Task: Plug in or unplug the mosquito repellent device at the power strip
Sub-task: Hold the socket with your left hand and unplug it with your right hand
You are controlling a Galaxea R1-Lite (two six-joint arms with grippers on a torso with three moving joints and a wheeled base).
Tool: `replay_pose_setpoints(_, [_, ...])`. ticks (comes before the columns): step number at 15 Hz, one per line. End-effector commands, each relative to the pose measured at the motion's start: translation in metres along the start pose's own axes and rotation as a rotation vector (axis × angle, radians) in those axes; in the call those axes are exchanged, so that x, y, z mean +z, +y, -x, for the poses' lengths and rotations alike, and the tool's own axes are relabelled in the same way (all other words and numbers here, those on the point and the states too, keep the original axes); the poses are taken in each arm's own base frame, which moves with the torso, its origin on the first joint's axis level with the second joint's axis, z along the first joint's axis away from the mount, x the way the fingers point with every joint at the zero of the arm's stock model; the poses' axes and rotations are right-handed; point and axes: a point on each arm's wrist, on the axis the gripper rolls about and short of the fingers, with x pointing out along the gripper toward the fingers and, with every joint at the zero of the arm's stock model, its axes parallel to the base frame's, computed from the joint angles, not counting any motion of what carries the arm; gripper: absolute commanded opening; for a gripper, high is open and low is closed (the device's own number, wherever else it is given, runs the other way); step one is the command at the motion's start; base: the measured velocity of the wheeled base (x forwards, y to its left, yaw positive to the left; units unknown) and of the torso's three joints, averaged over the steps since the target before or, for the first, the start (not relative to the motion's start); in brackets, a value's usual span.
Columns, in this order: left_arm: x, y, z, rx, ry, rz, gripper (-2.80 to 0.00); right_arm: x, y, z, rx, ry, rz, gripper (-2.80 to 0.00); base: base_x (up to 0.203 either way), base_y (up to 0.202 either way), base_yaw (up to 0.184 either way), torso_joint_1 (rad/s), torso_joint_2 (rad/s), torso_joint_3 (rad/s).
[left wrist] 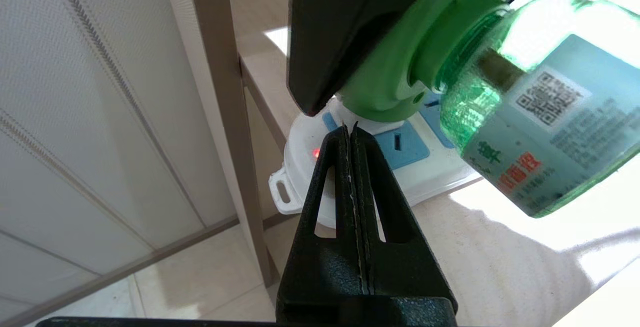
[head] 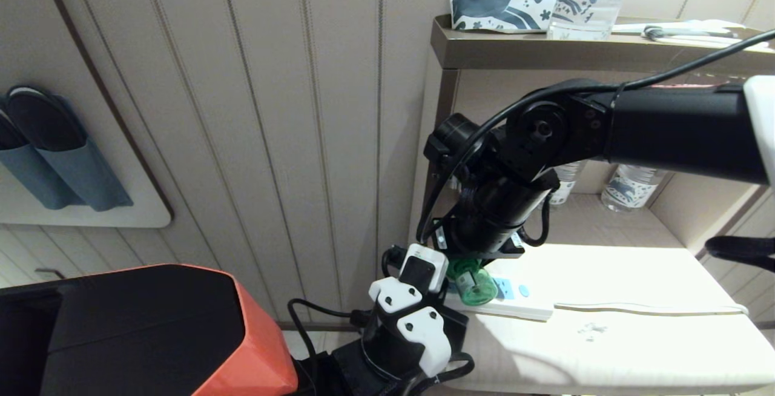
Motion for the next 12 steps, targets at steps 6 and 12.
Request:
replay_pose_setpoints(6, [-0.008,-0.003,-0.001,-0.007,0.021,-0.012,-2.80,-0.002,-0.001,0.014,0.015,-0.026,0.002,-2.80,0.000,0.000,0.000,0.000,0.00,0.000])
replay_pose_setpoints(12, [-0.009,-0.004,0.000,-0.008,0.025,-0.015,-2.80,-0.004,0.000,0.021,-0.012,-0.061,0.019,-2.80,0.000,0.000,0.000,0.000,0.00,0.000])
